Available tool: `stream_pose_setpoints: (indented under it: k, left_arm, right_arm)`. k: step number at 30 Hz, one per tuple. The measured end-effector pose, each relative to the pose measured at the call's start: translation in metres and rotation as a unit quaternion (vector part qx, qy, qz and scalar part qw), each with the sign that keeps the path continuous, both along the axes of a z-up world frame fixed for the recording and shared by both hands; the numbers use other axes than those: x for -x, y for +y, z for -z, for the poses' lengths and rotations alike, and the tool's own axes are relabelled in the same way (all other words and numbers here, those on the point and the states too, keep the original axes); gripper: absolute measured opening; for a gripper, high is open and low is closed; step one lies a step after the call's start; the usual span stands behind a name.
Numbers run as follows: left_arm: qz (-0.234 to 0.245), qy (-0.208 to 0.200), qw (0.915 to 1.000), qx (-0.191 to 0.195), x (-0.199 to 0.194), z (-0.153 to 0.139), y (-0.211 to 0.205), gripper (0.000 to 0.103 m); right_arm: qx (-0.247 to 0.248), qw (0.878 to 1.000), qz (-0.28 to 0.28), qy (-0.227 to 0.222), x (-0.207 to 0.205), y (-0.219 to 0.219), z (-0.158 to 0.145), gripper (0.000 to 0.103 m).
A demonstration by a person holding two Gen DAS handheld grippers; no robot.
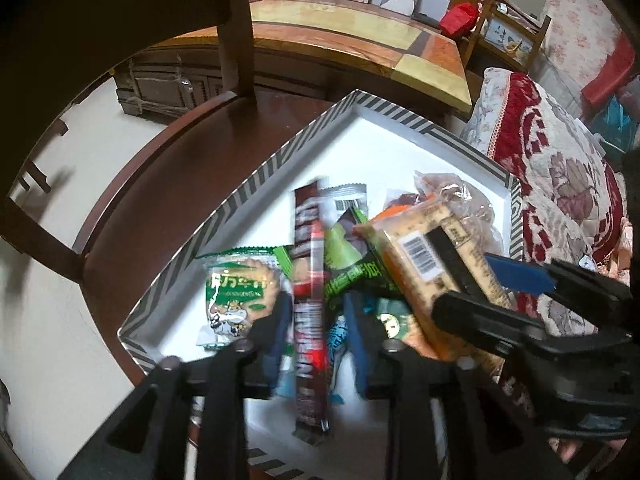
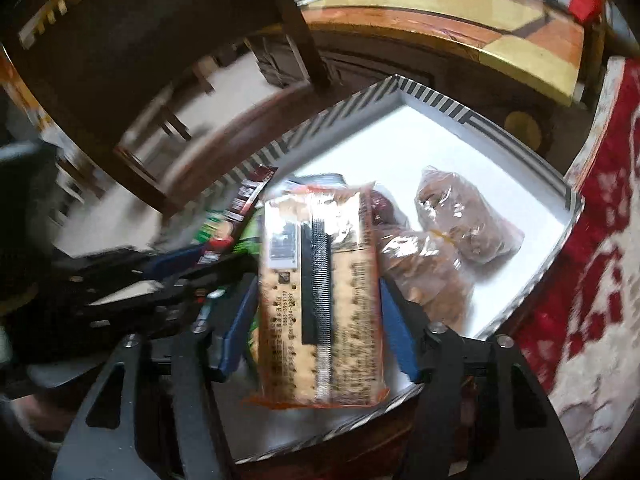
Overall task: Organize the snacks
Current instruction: 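Open both tools to drop the Nescafe stick and cracker packet into the tray, then move both tools back over the last snacks on the blanket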
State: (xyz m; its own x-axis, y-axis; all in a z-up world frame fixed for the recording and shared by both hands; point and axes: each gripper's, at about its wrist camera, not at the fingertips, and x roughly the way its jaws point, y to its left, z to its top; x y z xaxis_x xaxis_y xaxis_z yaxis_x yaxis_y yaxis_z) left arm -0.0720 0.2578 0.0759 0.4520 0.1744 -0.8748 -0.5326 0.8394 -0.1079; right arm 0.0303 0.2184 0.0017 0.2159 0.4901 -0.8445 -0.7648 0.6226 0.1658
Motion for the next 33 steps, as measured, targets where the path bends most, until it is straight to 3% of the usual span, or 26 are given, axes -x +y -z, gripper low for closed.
stream_pose_setpoints:
  k: [1, 2, 7, 14, 22, 29, 33]
  left_arm:
    - [-0.002, -0.003, 1.0000, -0.003, 0.001, -0.002, -0.001, 0.059]
    - [-0.004, -0.007, 0.9999, -0.007, 0.003, -0.005, -0.003, 0.067]
    - [0.000, -0.031, 0.9991, -0.028, 0.009, -0.025, -0.018, 0.074]
    - [0.047, -0.066, 0.9959, -0.041, 0.001, -0.053, -0.059, 0.086]
    - [0.118, -0.065, 0.9905, -0.028, -0.034, -0.053, -0.121, 0.088]
    - [0.178, -0.050, 0.9824, -0.025, -0.066, -0.041, -0.172, 0.088]
    - [0.206, -0.040, 0.9778, -0.003, -0.090, -0.028, -0.194, 0.088]
  right_arm:
    - [-0.016, 1.000, 0.000, 0.007, 0.002, -0.005, -0.003, 0.066]
    - [-0.025, 1.000, 0.002, 0.009, 0.004, -0.010, -0.006, 0.067]
    - [-0.049, 0.999, 0.023, 0.000, 0.015, -0.039, -0.021, 0.067]
    - [-0.059, 0.995, 0.077, -0.011, 0.027, -0.102, -0.032, 0.067]
    - [-0.037, 0.988, 0.139, -0.050, 0.035, -0.189, -0.046, 0.067]
    - [-0.031, 0.978, 0.200, -0.055, 0.027, -0.269, -0.049, 0.067]
    - [-0.027, 0.968, 0.243, -0.056, 0.017, -0.320, -0.047, 0.067]
